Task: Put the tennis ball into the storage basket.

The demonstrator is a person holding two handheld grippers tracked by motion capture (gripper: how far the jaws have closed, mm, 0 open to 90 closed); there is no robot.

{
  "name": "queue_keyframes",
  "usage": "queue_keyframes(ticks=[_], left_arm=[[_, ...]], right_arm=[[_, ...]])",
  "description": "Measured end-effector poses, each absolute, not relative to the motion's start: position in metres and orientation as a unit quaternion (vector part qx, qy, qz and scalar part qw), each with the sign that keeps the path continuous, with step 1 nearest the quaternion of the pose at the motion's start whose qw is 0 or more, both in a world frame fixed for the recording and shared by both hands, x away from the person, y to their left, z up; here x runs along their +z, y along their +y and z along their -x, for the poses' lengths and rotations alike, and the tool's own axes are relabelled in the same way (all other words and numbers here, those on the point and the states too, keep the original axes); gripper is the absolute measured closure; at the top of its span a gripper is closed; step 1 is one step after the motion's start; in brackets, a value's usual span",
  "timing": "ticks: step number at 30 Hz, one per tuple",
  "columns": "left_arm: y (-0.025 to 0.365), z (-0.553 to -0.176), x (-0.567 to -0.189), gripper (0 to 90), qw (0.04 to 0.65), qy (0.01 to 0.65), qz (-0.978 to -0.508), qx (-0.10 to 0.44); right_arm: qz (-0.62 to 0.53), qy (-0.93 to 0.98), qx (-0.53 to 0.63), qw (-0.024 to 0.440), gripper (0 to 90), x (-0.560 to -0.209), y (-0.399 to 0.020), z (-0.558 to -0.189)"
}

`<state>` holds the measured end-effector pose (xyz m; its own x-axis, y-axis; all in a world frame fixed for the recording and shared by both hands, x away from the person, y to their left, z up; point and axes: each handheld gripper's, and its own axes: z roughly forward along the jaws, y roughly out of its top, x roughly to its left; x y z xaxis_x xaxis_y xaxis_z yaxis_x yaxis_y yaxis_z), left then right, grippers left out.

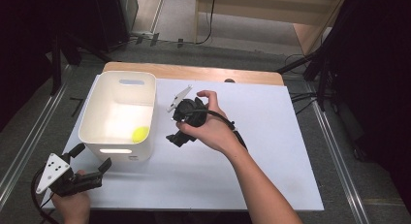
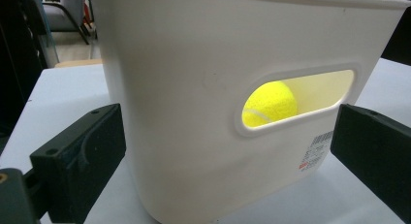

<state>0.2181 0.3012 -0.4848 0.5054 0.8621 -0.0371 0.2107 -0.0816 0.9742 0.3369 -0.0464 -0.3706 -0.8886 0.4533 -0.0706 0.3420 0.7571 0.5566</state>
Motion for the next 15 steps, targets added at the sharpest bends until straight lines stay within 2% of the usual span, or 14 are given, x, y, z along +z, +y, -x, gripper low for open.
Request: queue_keyframes(ticks=[15], left_arm=[[0.301, -0.218, -0.485, 0.0, 0.547, 0.4, -0.673, 0.297]], right_arm=[[-0.252, 0.909, 0.311, 0.116, 0.4, -0.387, -0.083, -0.324]])
